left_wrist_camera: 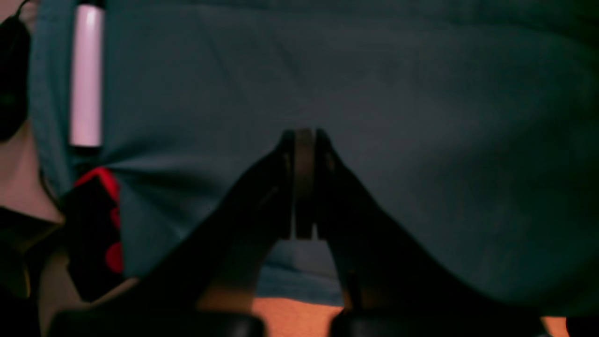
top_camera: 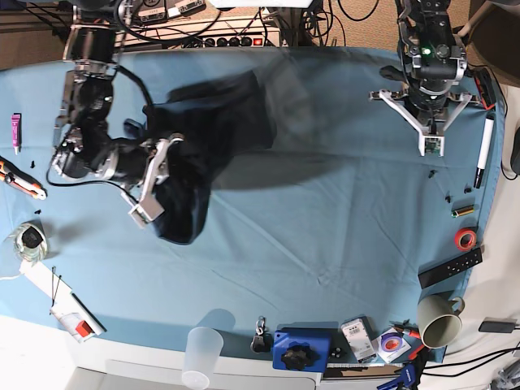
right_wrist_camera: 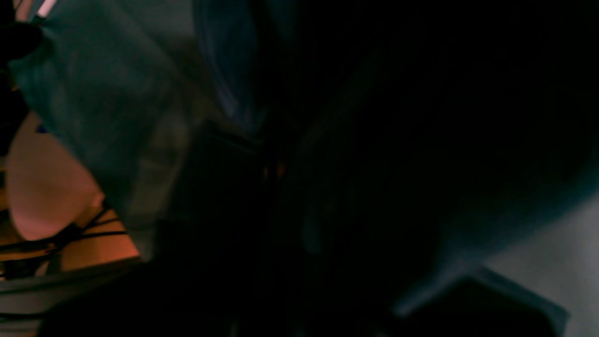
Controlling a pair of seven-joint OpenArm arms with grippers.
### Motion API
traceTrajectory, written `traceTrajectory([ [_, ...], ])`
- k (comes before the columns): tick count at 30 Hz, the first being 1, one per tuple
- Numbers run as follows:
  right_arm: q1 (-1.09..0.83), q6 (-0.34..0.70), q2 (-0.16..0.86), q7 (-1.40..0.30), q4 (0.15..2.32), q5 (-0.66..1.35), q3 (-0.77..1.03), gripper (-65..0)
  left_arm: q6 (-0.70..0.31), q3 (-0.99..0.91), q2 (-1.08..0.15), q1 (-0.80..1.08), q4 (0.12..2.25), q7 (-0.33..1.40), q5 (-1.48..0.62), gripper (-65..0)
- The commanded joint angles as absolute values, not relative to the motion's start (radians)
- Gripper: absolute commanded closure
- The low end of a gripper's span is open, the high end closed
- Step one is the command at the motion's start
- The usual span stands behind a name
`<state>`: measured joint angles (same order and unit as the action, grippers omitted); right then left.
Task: Fold the T-shirt properly
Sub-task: 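Fold the held end with the right gripper over onto the middle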
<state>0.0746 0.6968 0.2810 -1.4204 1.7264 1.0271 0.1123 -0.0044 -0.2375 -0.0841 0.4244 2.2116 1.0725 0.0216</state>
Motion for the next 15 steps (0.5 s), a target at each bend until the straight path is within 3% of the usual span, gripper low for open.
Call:
traceTrajectory([
  [1,0.094,0.698,0.286,-1.396,1.743,1.055,0.112,0.0,-0.002,-0.239,-0.089,0.431,2.23,1.054,0.022,0.0],
  [10,0.051,0.698,0.283,-1.396,1.745,1.049,0.092,0.0,-0.002,-0.239,-0.089,0.435,2.23,1.053,0.022,0.0],
  [15,-0.016,0.698,0.282,-1.396,1.828,0.935,0.151,0.0,-0.002,-0.239,-0.089,0.435,2.23,1.047,0.022,0.0],
])
